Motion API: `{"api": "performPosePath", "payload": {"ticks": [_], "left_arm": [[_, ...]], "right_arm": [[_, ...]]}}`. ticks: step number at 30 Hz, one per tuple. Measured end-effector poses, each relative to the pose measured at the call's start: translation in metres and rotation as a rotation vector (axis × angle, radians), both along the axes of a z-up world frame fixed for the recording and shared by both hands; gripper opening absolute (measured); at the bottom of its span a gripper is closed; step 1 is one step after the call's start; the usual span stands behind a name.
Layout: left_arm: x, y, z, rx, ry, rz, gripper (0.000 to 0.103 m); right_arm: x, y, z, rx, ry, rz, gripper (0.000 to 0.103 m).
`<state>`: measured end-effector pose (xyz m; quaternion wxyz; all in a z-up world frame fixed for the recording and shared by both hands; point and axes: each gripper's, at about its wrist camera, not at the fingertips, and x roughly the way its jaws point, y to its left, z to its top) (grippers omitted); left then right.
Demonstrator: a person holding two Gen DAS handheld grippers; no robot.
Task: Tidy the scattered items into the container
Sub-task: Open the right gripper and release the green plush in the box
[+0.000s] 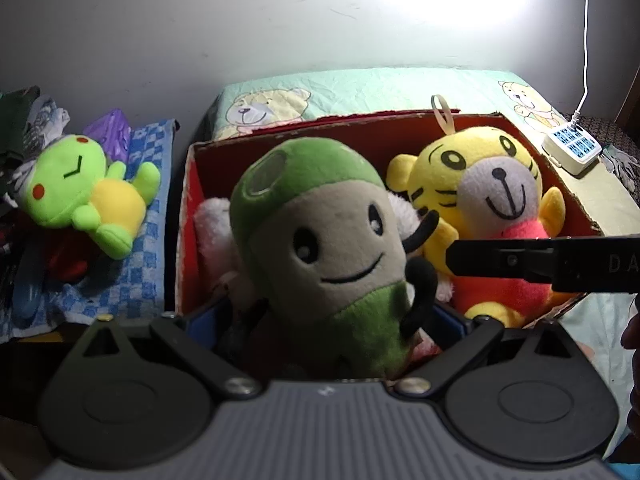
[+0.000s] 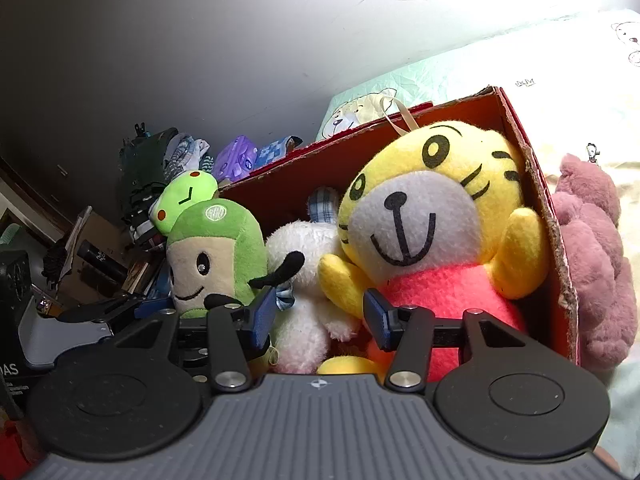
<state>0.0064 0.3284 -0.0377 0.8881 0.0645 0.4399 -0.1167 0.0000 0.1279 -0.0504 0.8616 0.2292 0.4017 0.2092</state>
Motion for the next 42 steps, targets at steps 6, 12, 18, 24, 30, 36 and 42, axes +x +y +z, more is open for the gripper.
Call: {"api": "performPosePath", "payload": {"ticks": [6, 12, 18, 24, 30, 36, 42], "left_arm": [[-0.003, -0.003, 0.002, 0.011, -0.006, 0.011, 0.1], [-0.006, -0.001, 0.003, 0.014, -0.002, 0.03, 0.1], [-0.013, 0.0, 0.013, 0.011, -0.028, 0.046, 0.1], [-0.018, 0.0, 0.021, -0.003, -0.045, 0.066, 0.1], [-0.021, 0.001, 0.024, -0.013, -0.039, 0.084, 0.1], [-0.027, -0.004, 0.027, -0.004, -0.054, 0.081, 0.1], [-0.028, -0.005, 0.02, -0.002, -0.022, 0.107, 0.1]], "right_arm": [[-0.002, 0.001, 0.0, -0.009, -0.004, 0.005, 0.053], [-0.003, 0.0, -0.001, -0.01, -0.002, 0.005, 0.053], [-0.006, -0.002, -0.001, -0.004, -0.001, 0.003, 0.053], [-0.01, -0.005, 0.001, -0.005, -0.014, -0.005, 0.053], [-0.013, -0.008, 0.001, -0.001, -0.013, -0.01, 0.052], [-0.017, -0.012, 0.003, -0.002, -0.028, -0.007, 0.052], [-0.021, -0.011, 0.004, -0.014, -0.05, 0.004, 0.051]]}}
